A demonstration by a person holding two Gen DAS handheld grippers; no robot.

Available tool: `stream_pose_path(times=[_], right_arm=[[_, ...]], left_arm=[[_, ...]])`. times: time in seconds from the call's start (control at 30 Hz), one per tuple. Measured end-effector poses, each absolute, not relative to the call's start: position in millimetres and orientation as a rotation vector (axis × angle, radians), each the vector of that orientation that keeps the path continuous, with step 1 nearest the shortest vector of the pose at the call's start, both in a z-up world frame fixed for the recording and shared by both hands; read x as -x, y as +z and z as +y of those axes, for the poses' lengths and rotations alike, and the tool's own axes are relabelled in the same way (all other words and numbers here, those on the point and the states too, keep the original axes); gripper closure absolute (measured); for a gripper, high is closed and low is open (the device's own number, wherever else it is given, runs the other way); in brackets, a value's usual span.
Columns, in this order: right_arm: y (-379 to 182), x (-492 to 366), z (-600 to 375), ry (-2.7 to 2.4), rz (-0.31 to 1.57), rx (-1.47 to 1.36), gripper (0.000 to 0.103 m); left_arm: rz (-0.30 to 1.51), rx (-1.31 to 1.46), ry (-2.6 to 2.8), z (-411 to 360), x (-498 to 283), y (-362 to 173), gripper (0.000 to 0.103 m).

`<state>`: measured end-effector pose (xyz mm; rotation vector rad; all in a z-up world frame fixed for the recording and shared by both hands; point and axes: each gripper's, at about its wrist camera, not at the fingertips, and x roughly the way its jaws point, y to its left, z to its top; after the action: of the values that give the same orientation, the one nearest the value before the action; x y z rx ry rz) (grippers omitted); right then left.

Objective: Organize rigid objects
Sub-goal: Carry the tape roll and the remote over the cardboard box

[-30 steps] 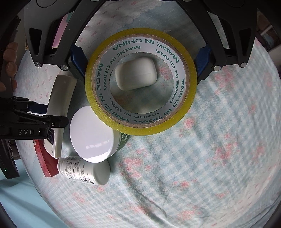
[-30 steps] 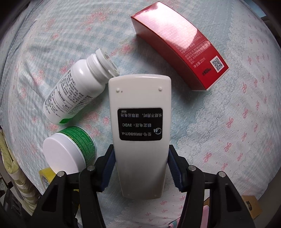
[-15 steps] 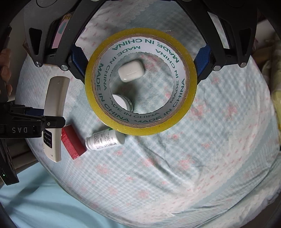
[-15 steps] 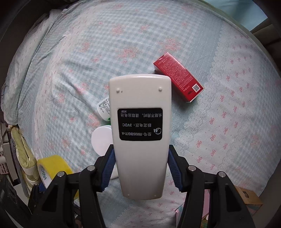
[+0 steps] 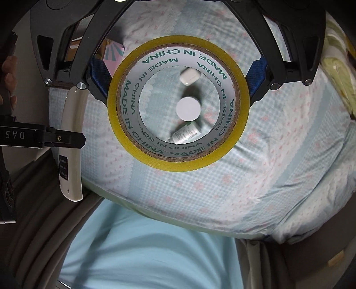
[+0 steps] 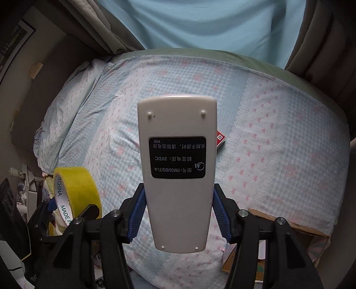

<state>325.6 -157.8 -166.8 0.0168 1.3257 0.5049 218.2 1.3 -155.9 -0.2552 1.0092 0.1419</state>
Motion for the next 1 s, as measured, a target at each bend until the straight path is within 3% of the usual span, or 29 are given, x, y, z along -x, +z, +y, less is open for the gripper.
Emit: stream_pose_path(times=[0.3, 0.53, 1.0], right_arm=[[-122.3, -283.7, -268.5, 0.365, 1.232, -0.184, 0.050], [-116.5, -242.9, -359.8, 0.192, 1.197, -0.291, 0.050], [-189.3, -185.9, -509.6, -0.093, 1.210, -0.619, 0.050]], left_arm=[[0.972, 0.139, -0.070, -95.7, -220.0, -113.0, 0.006], [0.981, 0.049, -0.237, -186.3, -209.8, -112.0, 0.006], [1.085, -0.194, -0.489, -344.8, -201.0, -166.6, 0.006]])
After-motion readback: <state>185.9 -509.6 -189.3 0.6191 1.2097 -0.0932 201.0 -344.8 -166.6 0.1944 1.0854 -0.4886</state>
